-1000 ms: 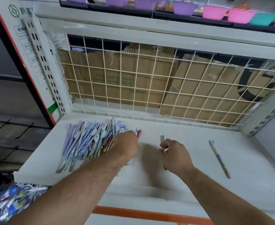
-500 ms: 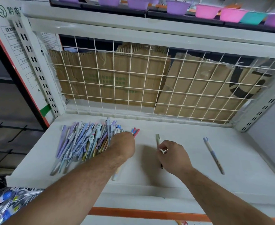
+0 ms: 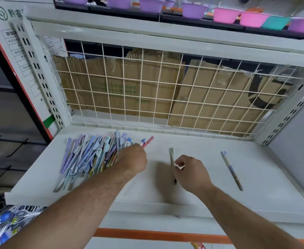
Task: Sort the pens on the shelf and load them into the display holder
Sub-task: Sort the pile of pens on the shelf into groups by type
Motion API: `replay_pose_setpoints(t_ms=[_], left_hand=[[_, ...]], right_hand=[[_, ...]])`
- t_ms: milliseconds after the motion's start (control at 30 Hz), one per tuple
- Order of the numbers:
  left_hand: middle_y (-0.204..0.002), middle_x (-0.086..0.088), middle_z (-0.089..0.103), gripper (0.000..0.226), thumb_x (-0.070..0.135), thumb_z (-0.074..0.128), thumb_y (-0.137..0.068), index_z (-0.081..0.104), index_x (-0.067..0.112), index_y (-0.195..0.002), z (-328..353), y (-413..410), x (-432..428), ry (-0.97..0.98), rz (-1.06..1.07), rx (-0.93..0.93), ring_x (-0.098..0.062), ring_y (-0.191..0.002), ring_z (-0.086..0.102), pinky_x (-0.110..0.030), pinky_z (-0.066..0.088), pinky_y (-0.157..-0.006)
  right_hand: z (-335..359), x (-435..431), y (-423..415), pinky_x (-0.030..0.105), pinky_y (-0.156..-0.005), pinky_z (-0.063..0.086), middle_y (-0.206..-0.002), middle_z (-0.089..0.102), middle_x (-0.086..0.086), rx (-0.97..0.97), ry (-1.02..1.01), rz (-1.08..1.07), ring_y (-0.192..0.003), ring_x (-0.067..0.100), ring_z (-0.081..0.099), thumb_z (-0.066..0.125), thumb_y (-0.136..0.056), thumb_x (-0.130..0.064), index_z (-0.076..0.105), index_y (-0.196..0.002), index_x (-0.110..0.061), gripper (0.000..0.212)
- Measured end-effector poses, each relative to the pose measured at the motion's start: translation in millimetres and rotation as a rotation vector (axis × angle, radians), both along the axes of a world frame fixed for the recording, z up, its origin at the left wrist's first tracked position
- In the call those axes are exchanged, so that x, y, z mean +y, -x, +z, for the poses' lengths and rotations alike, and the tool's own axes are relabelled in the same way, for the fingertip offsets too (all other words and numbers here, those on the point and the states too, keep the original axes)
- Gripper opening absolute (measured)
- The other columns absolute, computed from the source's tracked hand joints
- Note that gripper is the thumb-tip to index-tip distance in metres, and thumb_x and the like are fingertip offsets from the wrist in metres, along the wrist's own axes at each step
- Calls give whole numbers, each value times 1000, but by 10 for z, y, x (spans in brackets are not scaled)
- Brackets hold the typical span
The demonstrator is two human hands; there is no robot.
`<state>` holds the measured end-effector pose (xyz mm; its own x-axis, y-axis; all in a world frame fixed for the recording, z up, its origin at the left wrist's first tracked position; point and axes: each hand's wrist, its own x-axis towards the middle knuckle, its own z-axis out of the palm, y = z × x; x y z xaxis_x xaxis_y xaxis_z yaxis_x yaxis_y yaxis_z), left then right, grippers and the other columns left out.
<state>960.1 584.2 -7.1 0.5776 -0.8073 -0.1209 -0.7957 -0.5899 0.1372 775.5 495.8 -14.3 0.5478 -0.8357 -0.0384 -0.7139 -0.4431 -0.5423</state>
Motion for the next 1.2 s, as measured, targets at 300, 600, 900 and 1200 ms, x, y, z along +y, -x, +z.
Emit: replay_pose_setpoints(t_ms=[300,600,900,1200], left_hand=[[-74,-6,55,21,24,49,-97,59,10,-84,265,114,-189,560,385,1136,-21,-64,49,-28,38,-59],[-67,-3,64,25,25,49,-103,62,11,-87,305,535,-309,708,407,1470,-17,-63,59,-26,50,-60],[-87,-12,75,25,21,50,-102,67,3,-101,261,1077,-532,623,272,1611,-22,-75,70,-30,55,-58],[-93,-11,75,32,23,43,-106,68,3,-107,252,1769,-950,612,273,1641,-19,-74,71,-28,55,-57]], right_hand=[[85,128,41,13,-49,47,-76,68,-13,-167,-122,-13,-56,-4,63,67,-90,-30,68,-86,-25,7],[313,387,228,26,-46,41,-70,72,5,-311,-548,146,-53,17,61,71,-85,-31,66,-93,-5,28],[333,45,681,26,-48,47,-62,68,5,-422,-523,43,-52,16,61,68,-93,-31,73,-84,-4,30],[237,-467,1312,26,-49,48,-65,70,6,-388,-552,57,-57,15,66,53,-99,-23,73,-92,-6,27]])
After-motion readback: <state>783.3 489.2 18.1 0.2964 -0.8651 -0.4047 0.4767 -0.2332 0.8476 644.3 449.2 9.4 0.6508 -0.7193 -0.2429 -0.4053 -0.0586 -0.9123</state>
